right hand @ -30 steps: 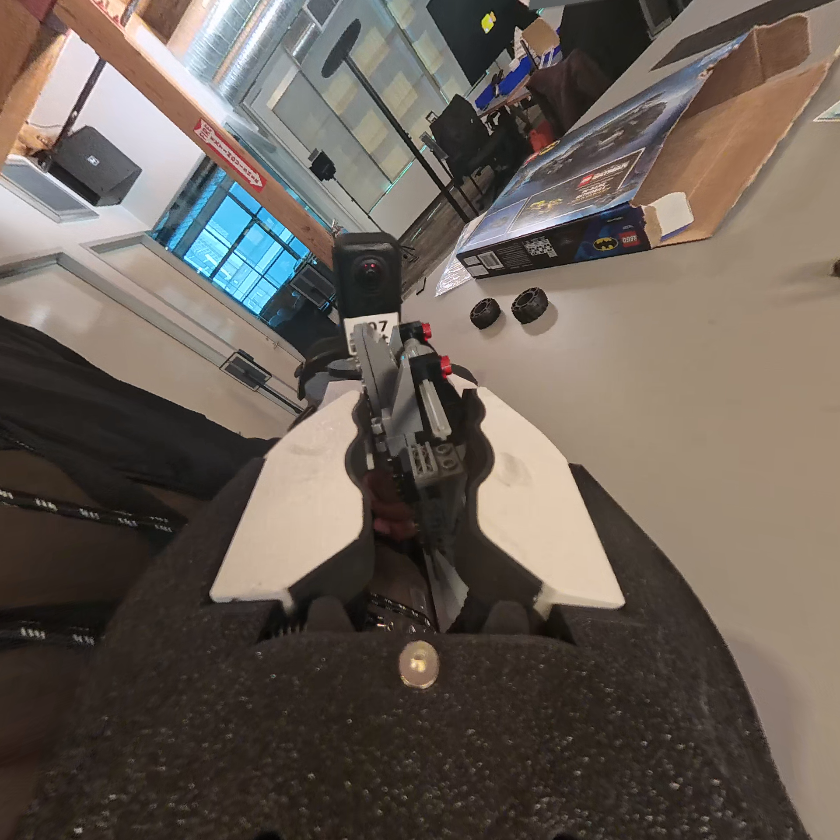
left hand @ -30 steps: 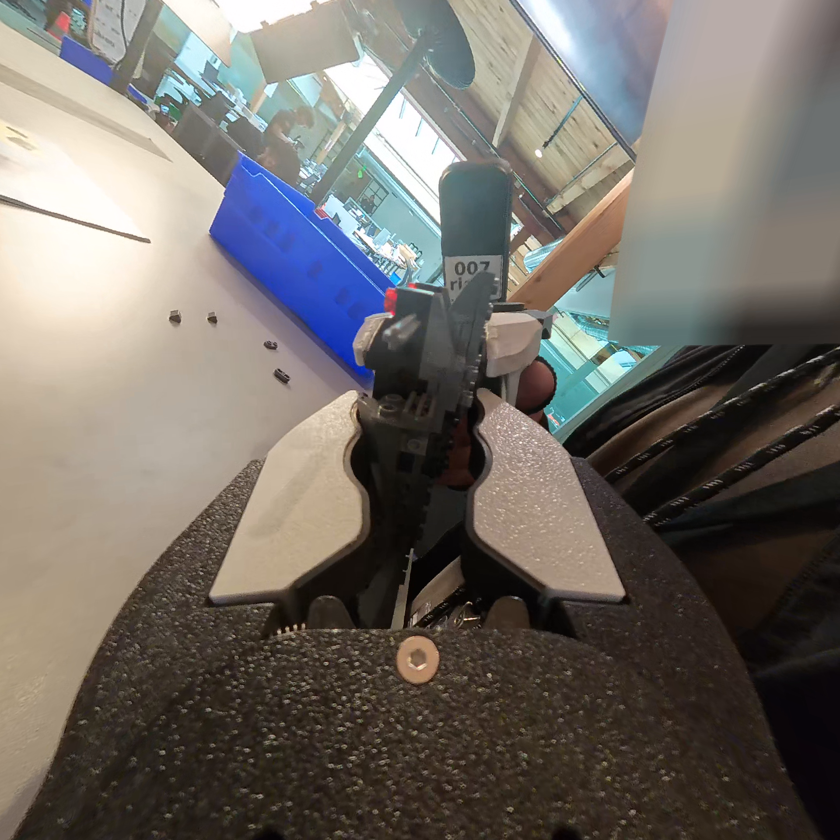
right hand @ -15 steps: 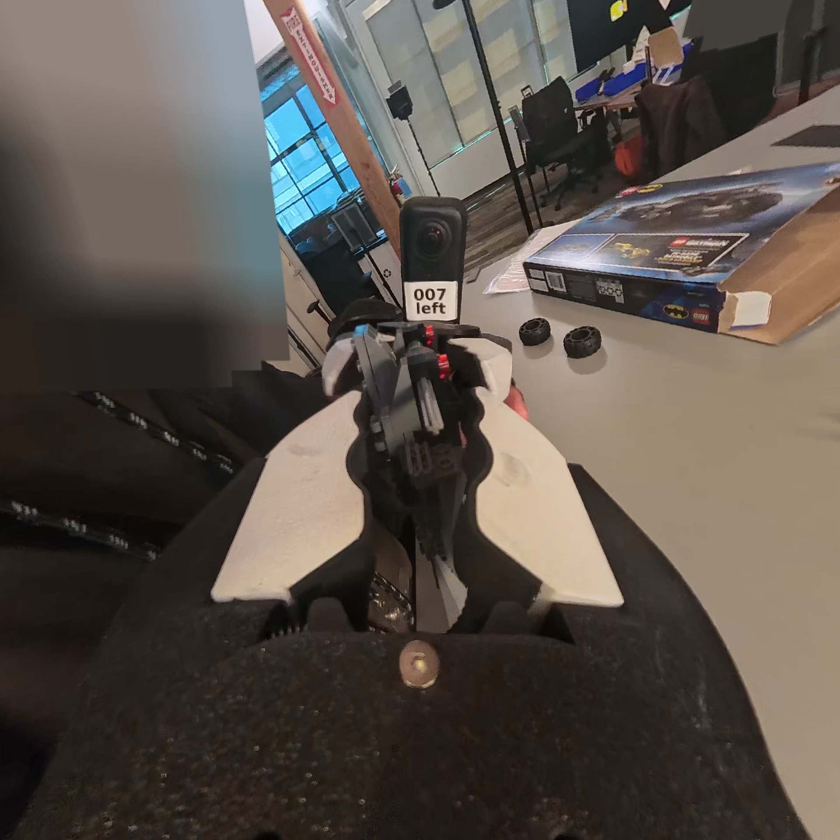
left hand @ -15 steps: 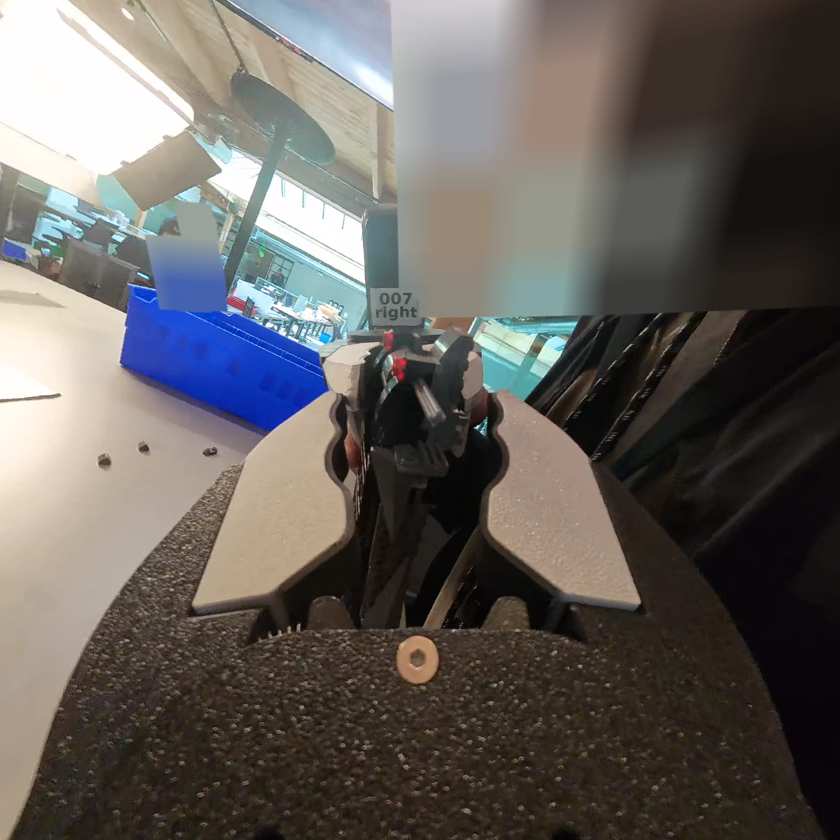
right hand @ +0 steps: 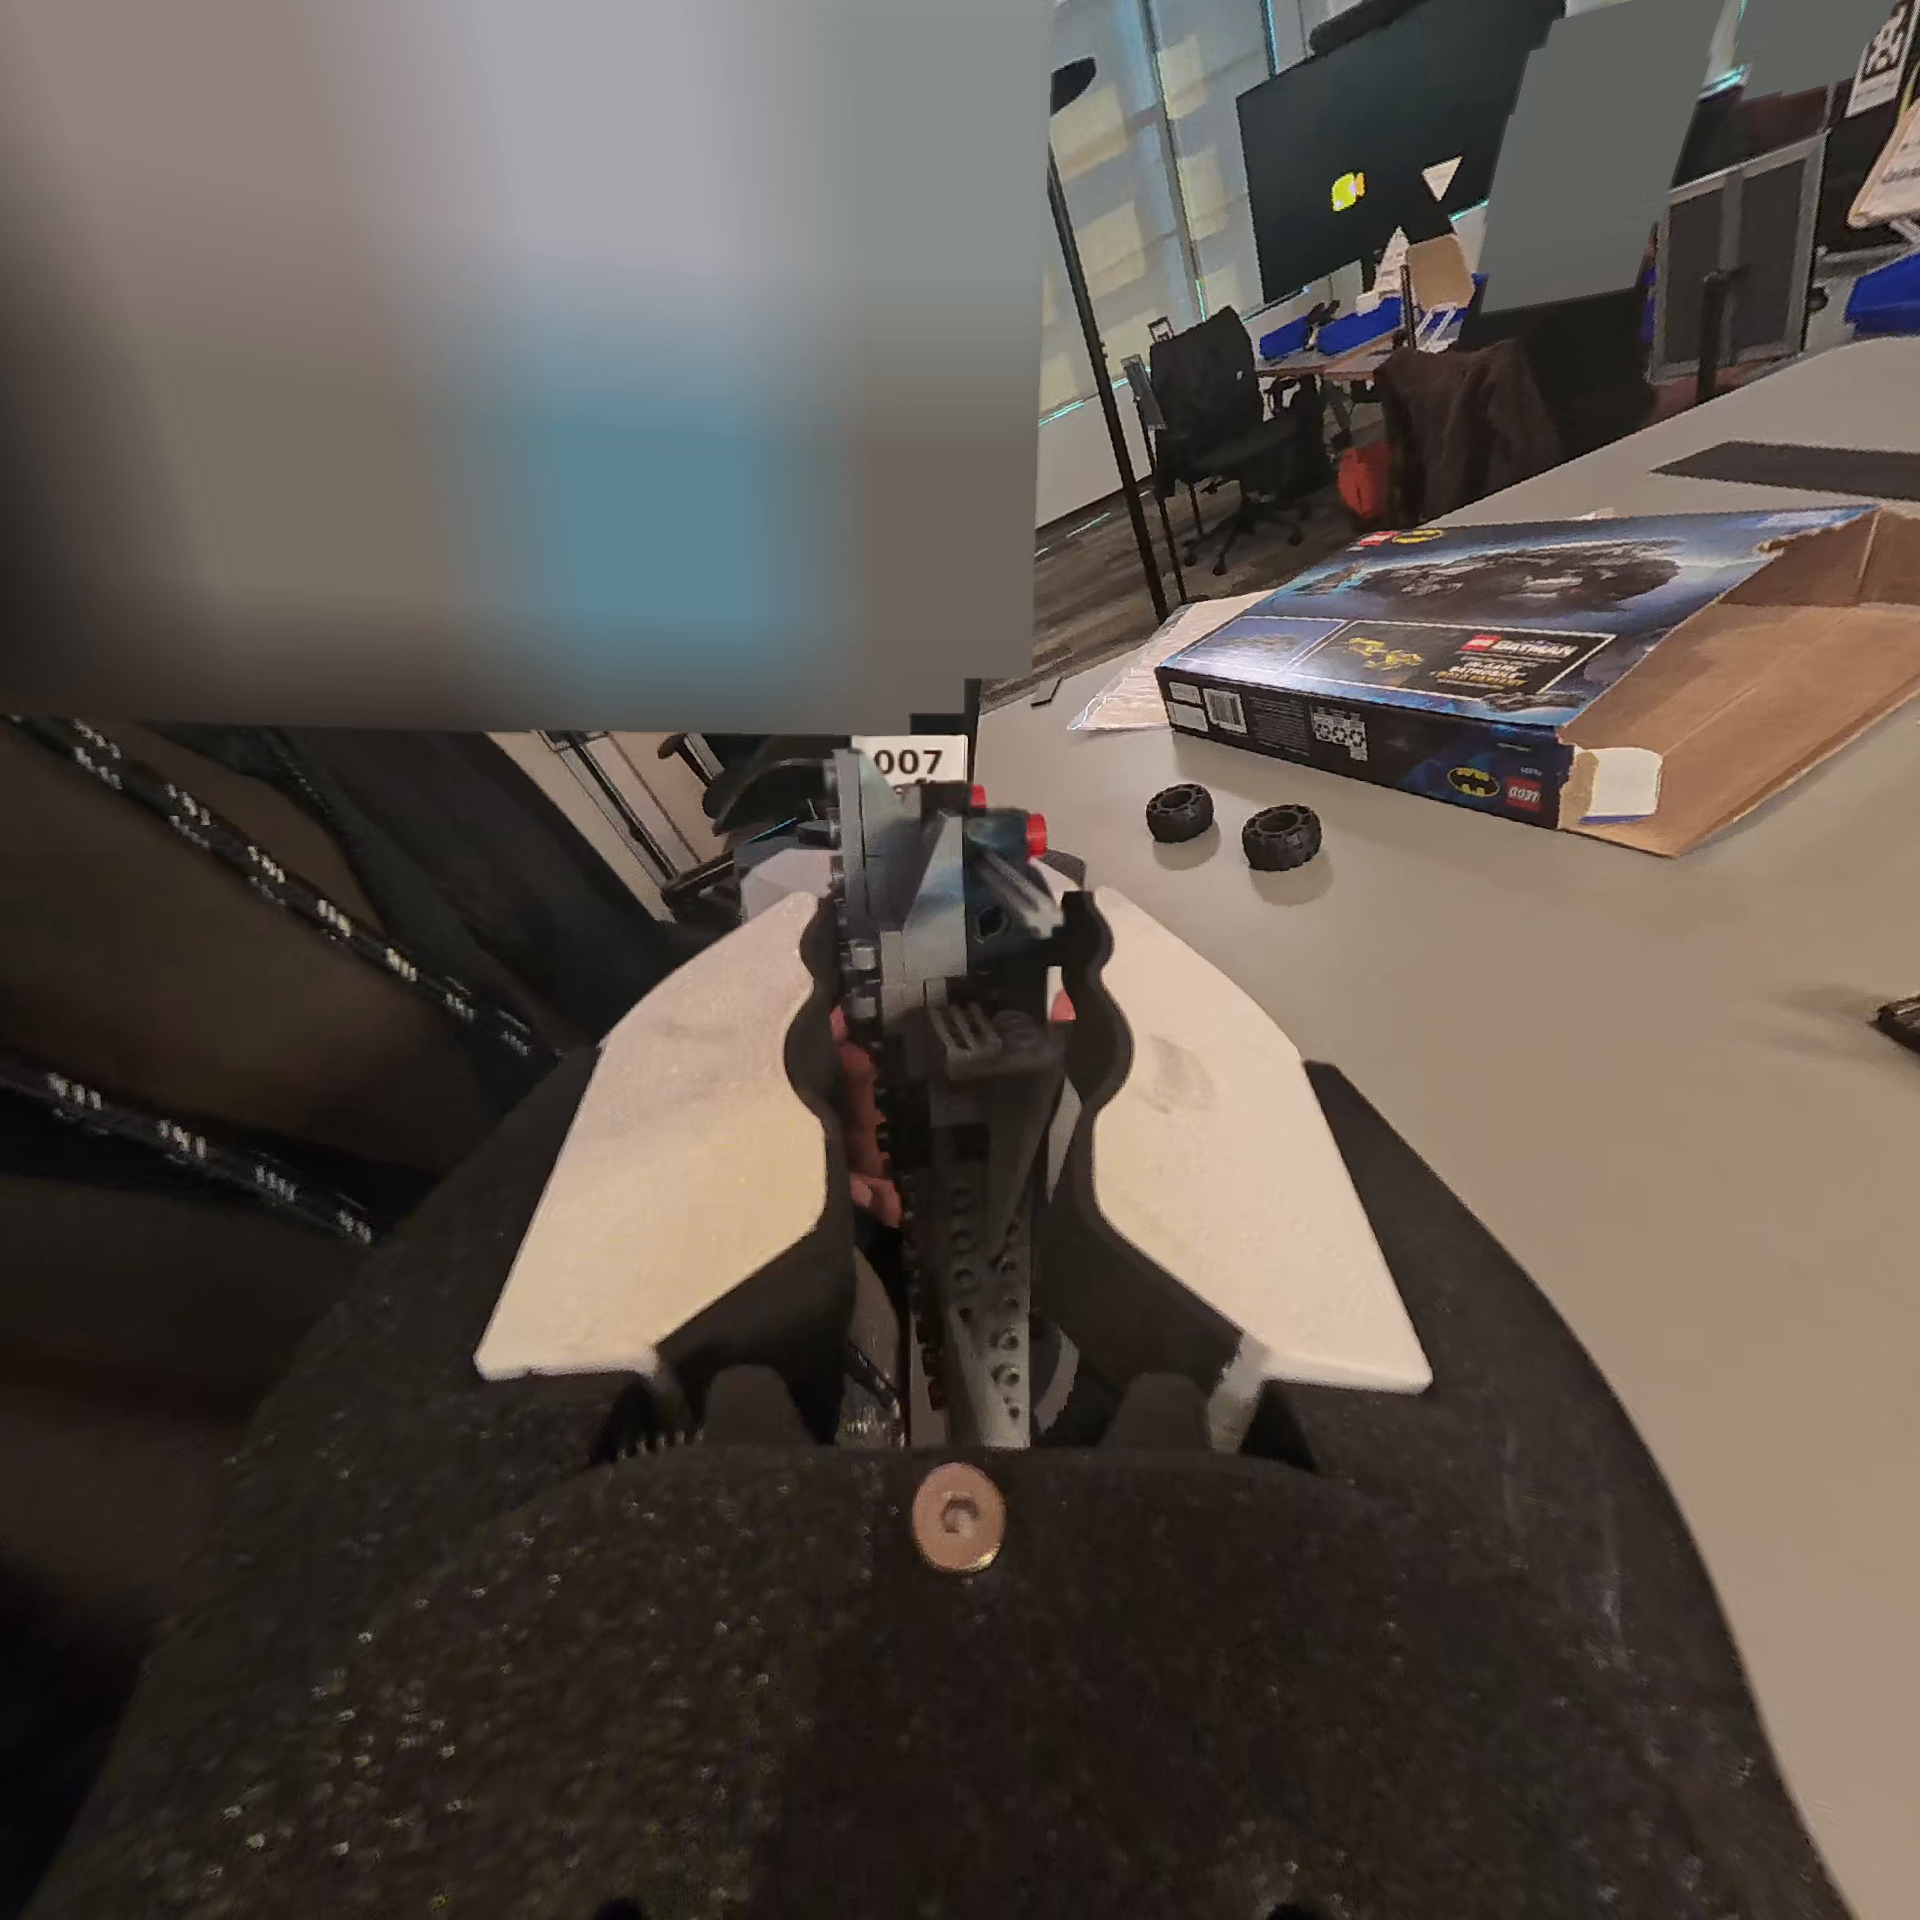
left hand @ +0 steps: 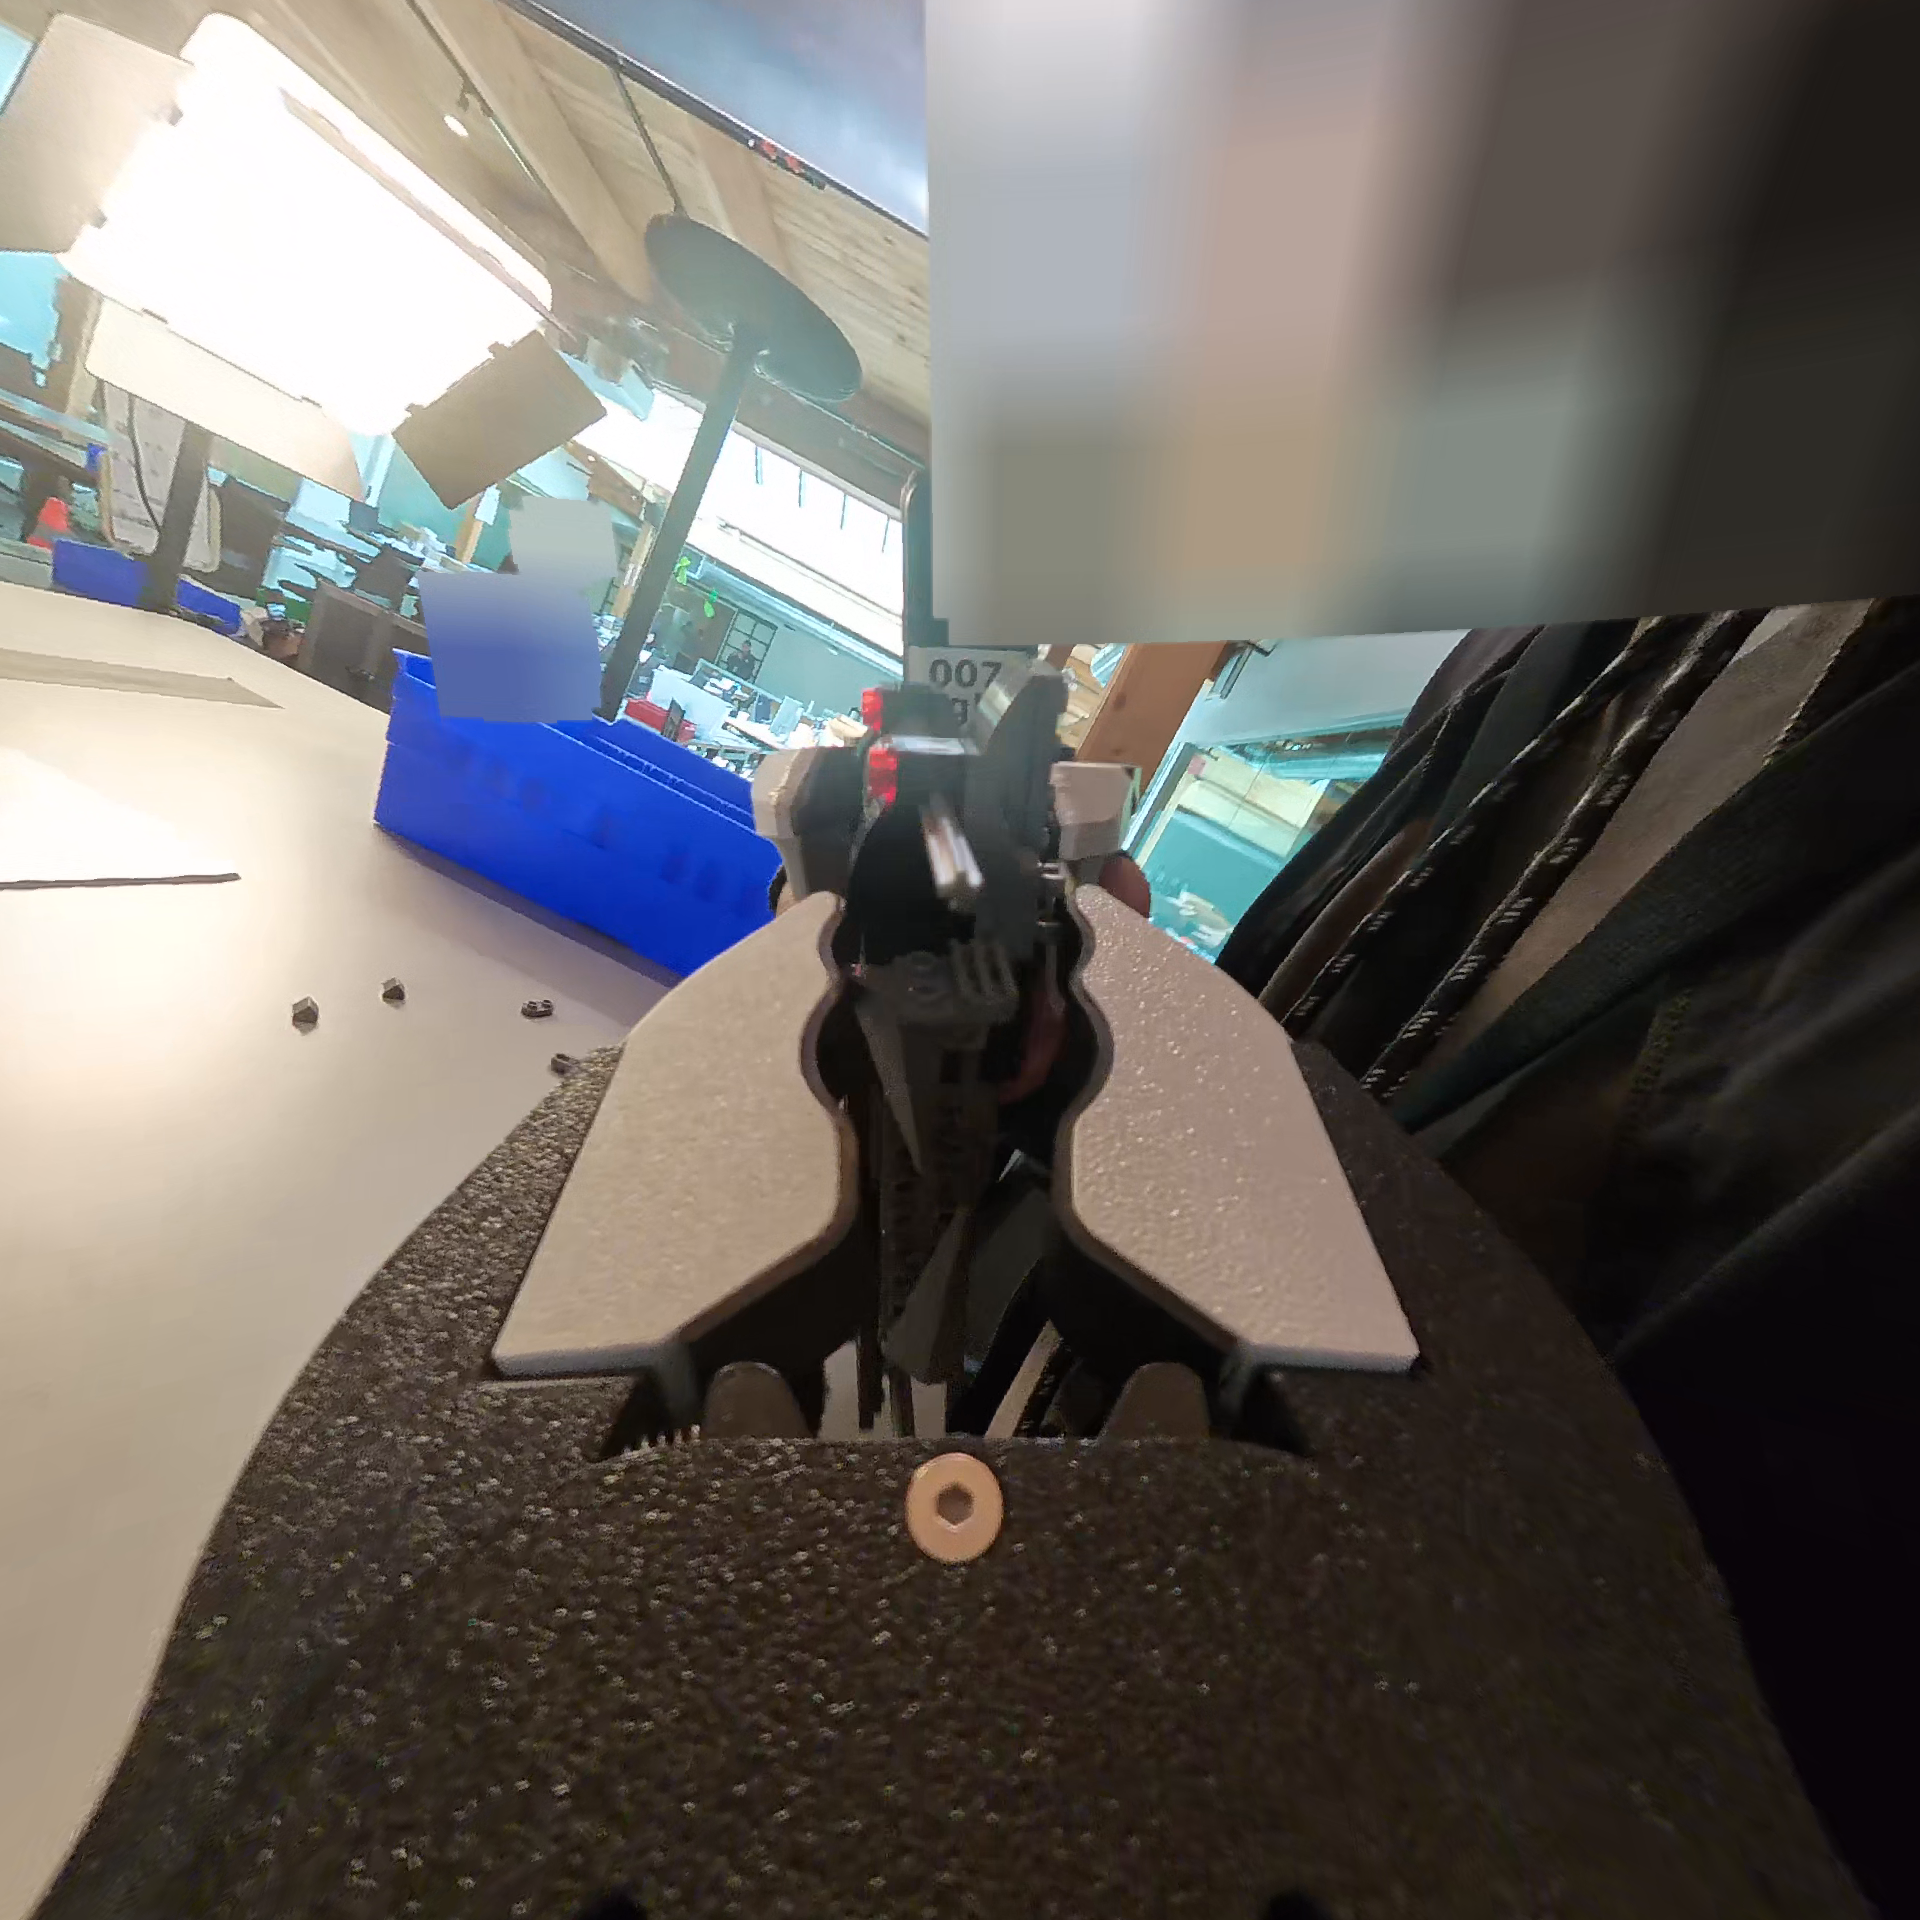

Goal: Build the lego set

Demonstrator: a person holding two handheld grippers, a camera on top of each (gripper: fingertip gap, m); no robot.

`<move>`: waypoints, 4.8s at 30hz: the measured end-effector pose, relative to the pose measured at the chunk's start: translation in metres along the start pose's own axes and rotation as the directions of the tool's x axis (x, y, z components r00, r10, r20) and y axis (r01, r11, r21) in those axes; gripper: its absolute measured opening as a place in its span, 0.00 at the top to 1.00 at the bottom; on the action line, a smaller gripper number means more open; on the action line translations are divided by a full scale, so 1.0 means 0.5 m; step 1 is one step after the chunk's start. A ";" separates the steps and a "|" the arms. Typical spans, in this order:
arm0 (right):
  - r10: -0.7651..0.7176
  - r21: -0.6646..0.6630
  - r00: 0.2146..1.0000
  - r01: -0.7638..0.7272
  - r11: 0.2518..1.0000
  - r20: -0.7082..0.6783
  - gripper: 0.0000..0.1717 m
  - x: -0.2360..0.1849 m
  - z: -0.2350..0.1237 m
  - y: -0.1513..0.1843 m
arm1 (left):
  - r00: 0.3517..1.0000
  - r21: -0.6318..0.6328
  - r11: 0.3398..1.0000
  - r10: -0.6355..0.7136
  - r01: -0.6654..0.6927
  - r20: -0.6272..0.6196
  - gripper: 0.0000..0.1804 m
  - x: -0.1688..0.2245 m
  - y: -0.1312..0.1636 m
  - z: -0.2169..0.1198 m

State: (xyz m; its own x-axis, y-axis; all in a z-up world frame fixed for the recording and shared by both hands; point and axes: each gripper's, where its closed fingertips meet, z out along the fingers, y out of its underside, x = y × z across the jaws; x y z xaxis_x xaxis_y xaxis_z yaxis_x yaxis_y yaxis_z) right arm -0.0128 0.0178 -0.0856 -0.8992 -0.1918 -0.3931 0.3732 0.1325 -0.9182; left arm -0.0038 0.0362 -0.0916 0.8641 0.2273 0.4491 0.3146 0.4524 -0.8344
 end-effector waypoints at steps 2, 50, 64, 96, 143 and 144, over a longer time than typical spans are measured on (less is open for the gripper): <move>0.030 -0.009 0.999 -0.029 1.000 0.011 0.75 0.004 -0.002 0.004 | 1.000 0.006 1.000 -0.026 0.026 -0.009 0.80 0.001 -0.001 -0.004; 0.283 -0.066 0.957 -0.279 0.958 0.059 0.76 0.027 0.000 0.012 | 0.974 0.010 0.974 -0.225 0.226 -0.033 0.82 -0.029 -0.017 -0.018; 0.251 -0.055 0.964 -0.247 0.967 0.089 0.74 0.005 0.007 0.007 | 0.999 -0.006 0.999 0.032 -0.032 -0.020 0.82 0.002 -0.019 -0.021; 0.198 -0.035 0.975 -0.195 0.980 0.101 0.78 -0.019 0.007 0.012 | 0.998 -0.003 1.000 0.023 -0.023 -0.051 0.81 0.020 -0.011 -0.023; 0.177 0.199 0.984 -0.169 0.965 -0.020 0.78 -0.037 0.061 -0.018 | 0.995 -0.081 0.991 -0.102 0.103 0.019 0.77 0.032 -0.054 -0.056; 0.162 0.198 0.987 -0.155 0.968 -0.019 0.78 -0.040 0.054 -0.022 | 0.995 -0.082 0.992 -0.094 0.095 0.010 0.77 0.036 -0.055 -0.049</move>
State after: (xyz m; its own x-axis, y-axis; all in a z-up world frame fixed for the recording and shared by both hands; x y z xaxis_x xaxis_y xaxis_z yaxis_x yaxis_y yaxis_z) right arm 0.0071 -0.0064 -0.0688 -0.8312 -0.1496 -0.5354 0.5456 -0.0347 -0.8373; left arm 0.0127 0.0065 -0.0683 0.8266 0.1922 0.5290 0.4263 0.3998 -0.8115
